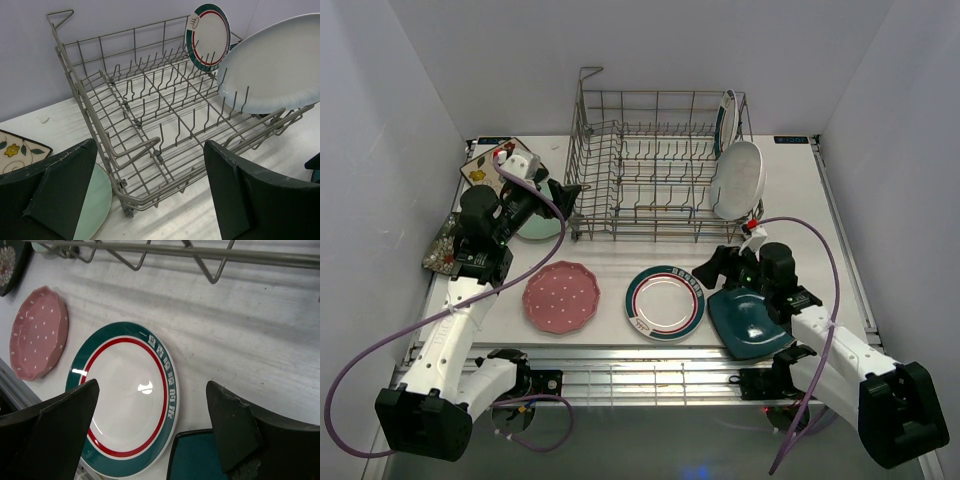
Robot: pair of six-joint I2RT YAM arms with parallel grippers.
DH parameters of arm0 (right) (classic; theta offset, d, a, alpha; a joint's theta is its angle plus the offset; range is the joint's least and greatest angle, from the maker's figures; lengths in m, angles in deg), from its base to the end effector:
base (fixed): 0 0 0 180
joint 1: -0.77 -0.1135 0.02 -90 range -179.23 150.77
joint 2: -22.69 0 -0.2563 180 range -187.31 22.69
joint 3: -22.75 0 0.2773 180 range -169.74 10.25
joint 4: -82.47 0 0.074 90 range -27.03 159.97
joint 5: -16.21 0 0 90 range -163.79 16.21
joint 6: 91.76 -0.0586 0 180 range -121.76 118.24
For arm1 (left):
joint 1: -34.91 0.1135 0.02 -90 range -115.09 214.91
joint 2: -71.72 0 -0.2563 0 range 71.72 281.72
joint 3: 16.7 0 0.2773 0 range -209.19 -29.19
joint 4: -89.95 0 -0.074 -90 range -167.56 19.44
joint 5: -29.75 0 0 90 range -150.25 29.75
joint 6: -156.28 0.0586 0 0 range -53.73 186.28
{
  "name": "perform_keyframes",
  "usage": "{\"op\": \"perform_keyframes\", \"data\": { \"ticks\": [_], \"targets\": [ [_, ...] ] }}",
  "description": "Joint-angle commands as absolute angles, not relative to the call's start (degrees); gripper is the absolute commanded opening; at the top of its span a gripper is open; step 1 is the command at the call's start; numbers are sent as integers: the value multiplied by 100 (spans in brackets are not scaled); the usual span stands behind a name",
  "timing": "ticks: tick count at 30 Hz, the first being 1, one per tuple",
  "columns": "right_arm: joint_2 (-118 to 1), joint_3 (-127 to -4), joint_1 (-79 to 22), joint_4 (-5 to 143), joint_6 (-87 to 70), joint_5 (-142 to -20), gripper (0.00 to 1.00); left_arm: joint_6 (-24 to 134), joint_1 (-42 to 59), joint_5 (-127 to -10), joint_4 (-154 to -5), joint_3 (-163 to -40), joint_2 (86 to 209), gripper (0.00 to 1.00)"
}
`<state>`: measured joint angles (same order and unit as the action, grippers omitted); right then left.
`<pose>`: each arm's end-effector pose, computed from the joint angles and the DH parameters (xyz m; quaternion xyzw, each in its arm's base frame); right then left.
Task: Load the plates into the dish rack
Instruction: Pick up the plate at the center of the board.
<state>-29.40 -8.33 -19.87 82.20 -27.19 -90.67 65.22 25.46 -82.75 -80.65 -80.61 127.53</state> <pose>0.2210 0.1014 0.1691 -0.0486 0.8193 0.3300 0.4664 0.2712 -0.0679 0.3617 0.1873 0.6895 -0.2017 0.6699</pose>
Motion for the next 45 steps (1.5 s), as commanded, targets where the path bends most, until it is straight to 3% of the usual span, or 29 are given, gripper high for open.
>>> {"op": "perform_keyframes", "data": {
  "ticks": [1, 6, 7, 13, 35, 45],
  "targets": [
    [-3144, -1004, -2251, 8457, -2514, -8945, 94, 6548, 2577, -8459, -8256, -7973, 12577, 98],
    [-3627, -1128, -2533, 8491, -2356, -8785, 100, 6548, 2577, -8477, -8256, -7964, 12560, 98],
    [-3706, -1154, -2577, 8517, -2338, -8785, 93, 6548, 2577, -8486, -8256, -7964, 12560, 98],
    [-4322, -1260, -2674, 8755, -2294, -8759, 81, 6531, 2577, -8477, -8292, -7920, 12472, 98],
    [-5227, -1576, -3008, 8773, -2224, -8477, 59, 6487, 2577, -8521, -8274, -7938, 12481, 98],
    [-5307, -1629, -3052, 8693, -2215, -8328, 31, 6478, 2577, -8521, -8274, -7947, 12498, 98]
  ]
}}
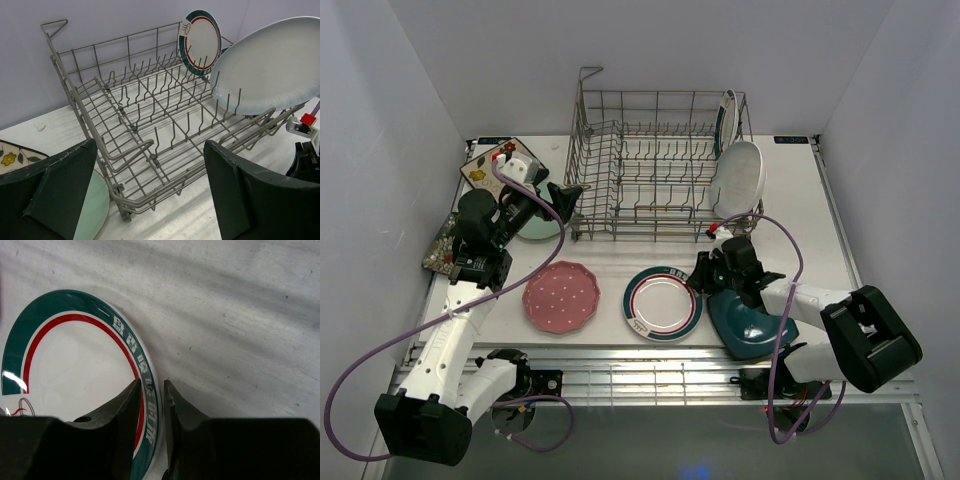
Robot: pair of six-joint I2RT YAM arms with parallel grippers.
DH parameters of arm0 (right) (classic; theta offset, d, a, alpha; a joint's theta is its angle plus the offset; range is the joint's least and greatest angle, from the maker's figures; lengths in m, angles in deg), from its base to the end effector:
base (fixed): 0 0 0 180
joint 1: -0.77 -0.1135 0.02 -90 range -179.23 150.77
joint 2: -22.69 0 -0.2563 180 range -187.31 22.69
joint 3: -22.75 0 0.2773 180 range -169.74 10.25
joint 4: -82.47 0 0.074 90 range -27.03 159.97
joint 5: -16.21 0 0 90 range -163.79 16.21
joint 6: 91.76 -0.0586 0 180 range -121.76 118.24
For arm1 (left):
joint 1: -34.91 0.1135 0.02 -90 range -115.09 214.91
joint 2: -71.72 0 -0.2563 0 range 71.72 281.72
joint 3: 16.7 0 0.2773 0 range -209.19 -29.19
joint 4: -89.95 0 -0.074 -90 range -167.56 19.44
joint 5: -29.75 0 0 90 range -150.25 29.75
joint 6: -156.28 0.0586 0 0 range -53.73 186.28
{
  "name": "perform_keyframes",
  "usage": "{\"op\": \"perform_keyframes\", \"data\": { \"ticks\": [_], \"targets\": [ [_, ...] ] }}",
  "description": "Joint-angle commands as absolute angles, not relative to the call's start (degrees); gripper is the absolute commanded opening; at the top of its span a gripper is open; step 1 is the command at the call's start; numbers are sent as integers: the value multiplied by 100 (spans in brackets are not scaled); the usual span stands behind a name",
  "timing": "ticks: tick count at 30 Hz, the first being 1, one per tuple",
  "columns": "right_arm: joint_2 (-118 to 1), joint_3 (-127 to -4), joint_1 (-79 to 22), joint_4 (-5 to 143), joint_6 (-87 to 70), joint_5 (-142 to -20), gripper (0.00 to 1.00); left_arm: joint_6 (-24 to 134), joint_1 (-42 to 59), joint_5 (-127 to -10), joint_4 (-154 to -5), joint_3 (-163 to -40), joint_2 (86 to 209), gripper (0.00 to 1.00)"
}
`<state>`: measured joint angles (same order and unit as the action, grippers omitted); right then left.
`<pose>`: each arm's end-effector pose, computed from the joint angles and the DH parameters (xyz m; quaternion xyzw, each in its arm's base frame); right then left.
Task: Load the plates into the dish rack
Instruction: Pick up the plate at the center of the board.
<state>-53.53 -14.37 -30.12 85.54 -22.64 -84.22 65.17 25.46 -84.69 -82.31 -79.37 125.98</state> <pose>0.2354 0.1532 0.1101 -0.1185 0.8805 0.2701 0.3712 0.2643 -0.0686 0.3636 0.2001 0.6743 -0.2121 0.6785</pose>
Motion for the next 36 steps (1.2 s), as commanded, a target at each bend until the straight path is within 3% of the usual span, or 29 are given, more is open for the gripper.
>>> {"op": "perform_keyframes", "data": {
  "ticks": [1, 11, 36],
  "targets": [
    [-5289, -1620, -3052, 8685, -2215, -8311, 30, 6478, 2577, -8521, -8274, -7947, 12507, 98],
    [-5017, -1594, -3061, 8588, -2267, -8249, 8, 6469, 2577, -8521, -8256, -7955, 12498, 98],
    [-3866, -1356, -3104, 8421, -2189, -8741, 8, 6469, 2577, -8503, -8213, -7991, 12472, 98]
  ]
}}
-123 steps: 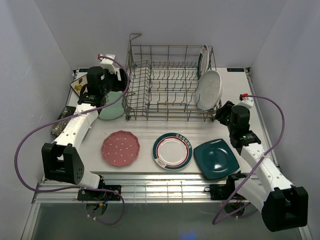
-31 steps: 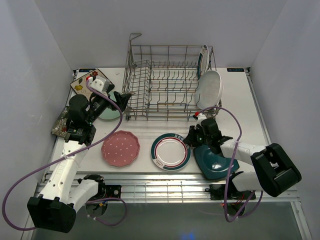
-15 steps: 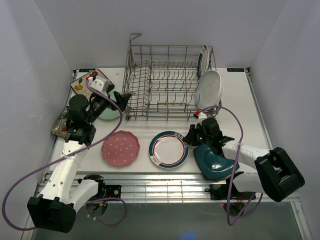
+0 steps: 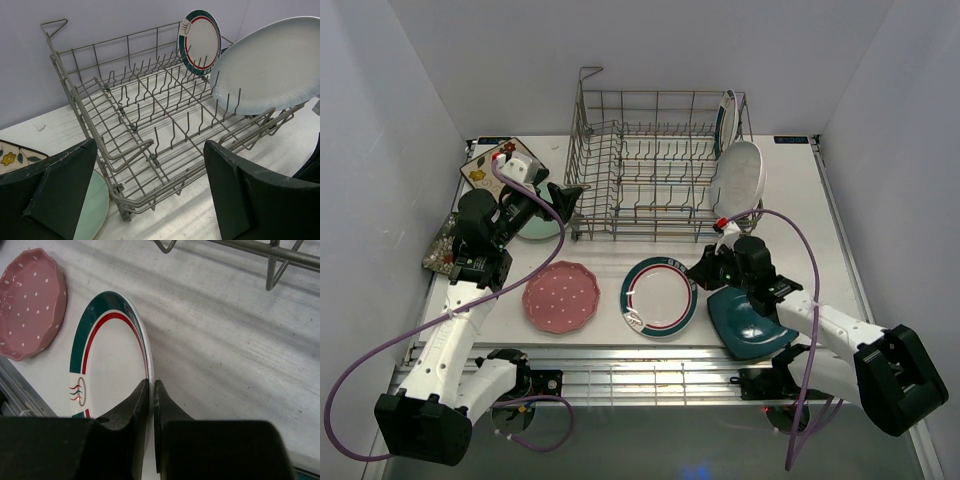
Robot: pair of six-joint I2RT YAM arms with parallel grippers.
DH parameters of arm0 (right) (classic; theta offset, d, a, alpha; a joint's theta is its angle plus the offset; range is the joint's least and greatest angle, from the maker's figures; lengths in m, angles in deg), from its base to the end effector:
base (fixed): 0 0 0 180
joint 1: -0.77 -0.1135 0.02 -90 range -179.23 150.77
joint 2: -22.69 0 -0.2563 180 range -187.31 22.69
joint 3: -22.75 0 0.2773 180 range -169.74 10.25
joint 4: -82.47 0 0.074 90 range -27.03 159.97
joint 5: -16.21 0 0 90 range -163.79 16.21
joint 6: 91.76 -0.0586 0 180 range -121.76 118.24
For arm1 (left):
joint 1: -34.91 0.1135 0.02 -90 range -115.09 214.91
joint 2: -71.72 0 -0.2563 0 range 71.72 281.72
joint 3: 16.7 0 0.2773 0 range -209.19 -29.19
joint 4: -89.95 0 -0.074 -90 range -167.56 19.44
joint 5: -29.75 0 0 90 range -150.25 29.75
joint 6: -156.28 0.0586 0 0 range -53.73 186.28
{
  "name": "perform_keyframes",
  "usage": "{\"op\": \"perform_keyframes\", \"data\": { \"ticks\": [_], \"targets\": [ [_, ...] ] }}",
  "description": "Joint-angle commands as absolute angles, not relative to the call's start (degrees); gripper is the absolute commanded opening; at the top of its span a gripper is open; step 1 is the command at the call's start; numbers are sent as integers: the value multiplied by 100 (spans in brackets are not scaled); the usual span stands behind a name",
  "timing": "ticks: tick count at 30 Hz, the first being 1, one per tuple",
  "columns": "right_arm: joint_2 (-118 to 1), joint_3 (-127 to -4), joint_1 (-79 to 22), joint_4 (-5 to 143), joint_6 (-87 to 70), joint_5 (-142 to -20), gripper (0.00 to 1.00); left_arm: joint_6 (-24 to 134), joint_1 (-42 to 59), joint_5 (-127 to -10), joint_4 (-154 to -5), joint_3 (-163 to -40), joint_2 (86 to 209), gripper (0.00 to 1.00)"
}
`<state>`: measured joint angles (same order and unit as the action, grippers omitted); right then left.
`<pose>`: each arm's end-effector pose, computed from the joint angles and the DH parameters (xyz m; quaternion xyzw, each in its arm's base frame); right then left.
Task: Load the plates into the dish rack
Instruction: Pick up the plate at the center of the board.
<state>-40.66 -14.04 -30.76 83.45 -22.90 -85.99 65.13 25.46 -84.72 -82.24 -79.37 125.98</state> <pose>0.2249 0.1525 0.1619 -0.1326 0.8327 0.3157 0.4351 0.2643 -0.0686 0.3634 0.2000 0.6747 -0.2126 0.6779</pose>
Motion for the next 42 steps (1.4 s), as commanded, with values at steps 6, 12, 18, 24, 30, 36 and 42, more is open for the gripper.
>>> {"op": "perform_keyframes", "data": {
  "ticks": [6, 12, 18, 24, 30, 36, 42],
  "targets": [
    [-3716, -1304, -3104, 8324, -2171, -8653, 8, 6469, 2577, -8503, -8204, -7991, 12463, 98],
    [-4137, -1242, -3105, 8605, -2232, -8609, 8, 6469, 2577, -8495, -8230, -7982, 12472, 98],
    [-4805, -1242, -3139, 9115, -2469, -8627, 8, 6478, 2577, -8451, -8212, -7991, 12542, 98],
    [-5087, -1181, -3289, 9396, -2733, -8284, 8, 6461, 2577, -8495, -8204, -7999, 12560, 98],
    [-5263, -1189, -3350, 9432, -2760, -8231, 10, 6478, 2577, -8442, -8186, -8026, 12595, 98],
    [-5281, -962, -3403, 9651, -2891, -8170, 10, 6478, 2577, -8442, -8186, -8026, 12551, 98],
    [-5359, -943, -3482, 9757, -2927, -8179, 20, 6469, 2577, -8442, -8134, -8070, 12612, 98]
  ]
}}
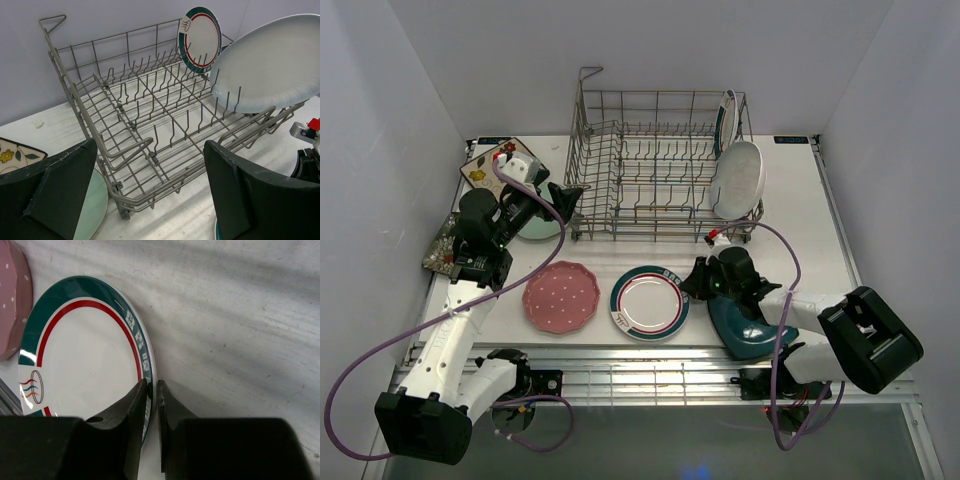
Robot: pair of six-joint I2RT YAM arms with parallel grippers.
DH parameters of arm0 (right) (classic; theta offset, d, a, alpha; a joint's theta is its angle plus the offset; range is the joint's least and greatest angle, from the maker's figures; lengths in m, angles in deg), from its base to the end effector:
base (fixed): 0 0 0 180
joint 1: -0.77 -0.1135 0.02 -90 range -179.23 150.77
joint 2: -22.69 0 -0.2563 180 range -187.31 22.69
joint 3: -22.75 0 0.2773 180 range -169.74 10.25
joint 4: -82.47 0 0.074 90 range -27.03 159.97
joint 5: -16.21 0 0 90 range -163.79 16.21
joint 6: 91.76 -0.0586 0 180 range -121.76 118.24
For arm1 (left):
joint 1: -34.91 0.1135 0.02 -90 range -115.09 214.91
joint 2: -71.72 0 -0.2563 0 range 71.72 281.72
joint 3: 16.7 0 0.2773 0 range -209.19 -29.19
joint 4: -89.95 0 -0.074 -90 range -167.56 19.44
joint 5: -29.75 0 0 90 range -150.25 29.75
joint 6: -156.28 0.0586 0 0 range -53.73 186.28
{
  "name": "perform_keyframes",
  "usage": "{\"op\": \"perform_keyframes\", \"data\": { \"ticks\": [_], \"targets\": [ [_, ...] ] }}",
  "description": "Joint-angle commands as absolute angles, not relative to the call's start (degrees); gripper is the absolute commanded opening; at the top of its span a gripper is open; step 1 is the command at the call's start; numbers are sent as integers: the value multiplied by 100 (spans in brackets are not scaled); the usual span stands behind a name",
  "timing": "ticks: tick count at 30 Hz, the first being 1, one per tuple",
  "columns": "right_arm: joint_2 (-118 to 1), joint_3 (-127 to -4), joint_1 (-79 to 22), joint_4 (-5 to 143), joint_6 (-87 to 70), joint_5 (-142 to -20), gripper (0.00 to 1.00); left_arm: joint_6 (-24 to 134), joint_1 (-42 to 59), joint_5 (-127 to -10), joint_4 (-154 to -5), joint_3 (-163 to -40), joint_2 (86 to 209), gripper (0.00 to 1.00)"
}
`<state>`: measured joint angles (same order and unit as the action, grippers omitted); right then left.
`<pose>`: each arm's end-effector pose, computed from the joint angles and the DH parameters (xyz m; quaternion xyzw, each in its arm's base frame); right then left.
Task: Load the plates into the dish rack
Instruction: Pick up the plate at the center of the board.
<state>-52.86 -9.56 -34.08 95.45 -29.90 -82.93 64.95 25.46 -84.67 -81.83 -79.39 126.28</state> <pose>0.2179 0.1630 0.1053 -0.0902 0.8606 0.3183 0.3872 0.2656 -0.0688 0.3613 0.1980 0.6793 -0.2139 0.6735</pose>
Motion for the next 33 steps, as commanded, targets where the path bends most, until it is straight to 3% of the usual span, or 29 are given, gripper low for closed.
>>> {"op": "perform_keyframes", "data": {
  "ticks": [1, 10, 16, 27, 32, 33],
  "targets": [
    [-5403, -961, -3491, 9748, -2927, -8170, 21, 6469, 2577, -8433, -8133, -8070, 12604, 98],
    [-5570, -970, -3544, 9810, -2936, -8196, 35, 6461, 2577, -8424, -8116, -8079, 12612, 98],
    [-5614, -1013, -3561, 9810, -2918, -8231, 38, 6469, 2577, -8407, -8116, -8087, 12595, 98],
    [-5887, -1189, -3641, 9757, -2874, -8319, 30, 6478, 2577, -8424, -8116, -8070, 12586, 98],
    [-5738, -1189, -3649, 9678, -2883, -8293, 8, 6478, 2577, -8424, -8116, -8061, 12577, 98],
    [-5694, -1189, -3649, 9626, -2891, -8293, 8, 6478, 2577, -8424, -8116, -8061, 12577, 98]
  ]
}}
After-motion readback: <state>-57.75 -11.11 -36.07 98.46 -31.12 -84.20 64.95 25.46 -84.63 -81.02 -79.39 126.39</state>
